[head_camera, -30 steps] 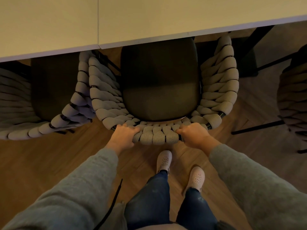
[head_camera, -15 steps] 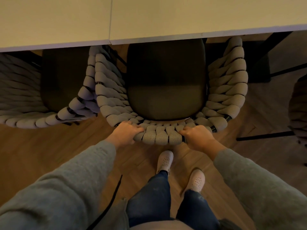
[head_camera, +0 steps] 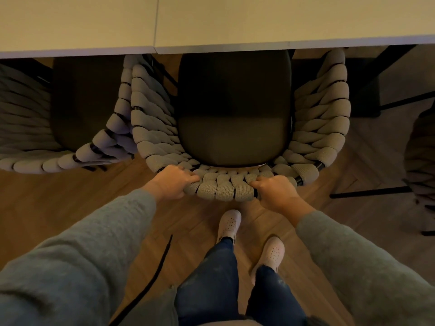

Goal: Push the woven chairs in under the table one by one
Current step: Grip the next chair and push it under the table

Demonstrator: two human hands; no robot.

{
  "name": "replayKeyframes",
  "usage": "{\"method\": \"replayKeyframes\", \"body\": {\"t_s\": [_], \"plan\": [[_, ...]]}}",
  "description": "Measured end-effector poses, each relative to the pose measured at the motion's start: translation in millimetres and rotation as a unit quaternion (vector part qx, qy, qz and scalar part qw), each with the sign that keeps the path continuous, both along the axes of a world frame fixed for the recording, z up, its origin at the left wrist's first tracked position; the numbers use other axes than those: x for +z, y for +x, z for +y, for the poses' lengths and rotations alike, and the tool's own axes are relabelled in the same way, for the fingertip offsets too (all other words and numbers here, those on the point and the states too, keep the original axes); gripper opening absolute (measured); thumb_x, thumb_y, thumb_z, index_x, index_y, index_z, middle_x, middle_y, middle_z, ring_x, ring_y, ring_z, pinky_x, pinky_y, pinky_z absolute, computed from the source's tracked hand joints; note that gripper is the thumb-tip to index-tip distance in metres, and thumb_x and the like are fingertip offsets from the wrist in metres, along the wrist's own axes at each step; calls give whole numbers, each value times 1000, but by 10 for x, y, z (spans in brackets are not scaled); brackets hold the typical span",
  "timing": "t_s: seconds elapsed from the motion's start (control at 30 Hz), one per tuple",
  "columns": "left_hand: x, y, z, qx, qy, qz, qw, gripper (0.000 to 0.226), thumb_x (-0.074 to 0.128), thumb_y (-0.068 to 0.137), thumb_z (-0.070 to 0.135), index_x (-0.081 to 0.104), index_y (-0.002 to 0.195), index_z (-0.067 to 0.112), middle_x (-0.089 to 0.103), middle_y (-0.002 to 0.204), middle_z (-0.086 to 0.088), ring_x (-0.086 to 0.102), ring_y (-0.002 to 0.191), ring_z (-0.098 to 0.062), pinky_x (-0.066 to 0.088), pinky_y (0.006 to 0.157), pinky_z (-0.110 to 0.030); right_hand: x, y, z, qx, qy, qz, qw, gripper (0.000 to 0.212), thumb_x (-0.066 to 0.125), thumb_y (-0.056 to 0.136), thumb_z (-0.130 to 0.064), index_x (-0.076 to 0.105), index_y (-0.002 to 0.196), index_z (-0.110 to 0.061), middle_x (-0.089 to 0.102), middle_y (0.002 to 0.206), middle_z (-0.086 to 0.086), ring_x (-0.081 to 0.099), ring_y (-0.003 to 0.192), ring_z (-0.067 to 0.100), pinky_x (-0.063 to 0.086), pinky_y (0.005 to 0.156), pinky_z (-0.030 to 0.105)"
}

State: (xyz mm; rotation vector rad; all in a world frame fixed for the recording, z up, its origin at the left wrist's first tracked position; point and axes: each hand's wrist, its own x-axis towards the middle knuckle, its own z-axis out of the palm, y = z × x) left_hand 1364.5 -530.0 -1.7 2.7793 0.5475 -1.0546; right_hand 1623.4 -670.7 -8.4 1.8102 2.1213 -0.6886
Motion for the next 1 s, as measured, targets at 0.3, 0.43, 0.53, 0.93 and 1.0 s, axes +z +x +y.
{"method": "replayKeyframes", "body": {"t_s": [0.3,0.43,0.53,0.93,1.0], "plan": [[10,-49,41,-6,2,1,1000,42,52,88,26,44,130,26,58,125,-1,55,106,-23,50,81,-36,37,-115,-53,-15,3,-9,1000,35,48,96,-21,51,131,-22,62,112,2,62,93,21,34,66,28],[22,-85,185,-3,10,-1,1000,42,54,88,28,45,130,29,59,124,1,55,106,-22,50,81,-36,55,-147,93,-1,9,-4,1000,37,47,96,-21,51,132,-21,62,113,2,61,95,22,34,67,29],[14,-124,228,11,7,-5,1000,41,55,88,31,46,129,31,59,123,2,56,105,-21,50,79,-34,70,-183,127,0,8,-6,1000,37,47,96,-22,51,132,-22,62,113,2,61,97,22,35,68,29],[26,-28,65,73,56,17,996,51,60,87,38,44,134,30,52,135,0,43,127,-25,24,110,-50,27,-132,132,23,7,-20,1000,42,52,93,-30,50,134,-25,61,118,1,62,99,23,36,68,29],[48,-19,42,80,48,11,996,59,59,86,47,40,139,29,47,141,-1,35,136,-25,11,115,-56,-13,-108,144,17,6,-6,1000,45,54,91,-32,48,136,-27,60,119,0,62,98,22,41,69,30]]}}
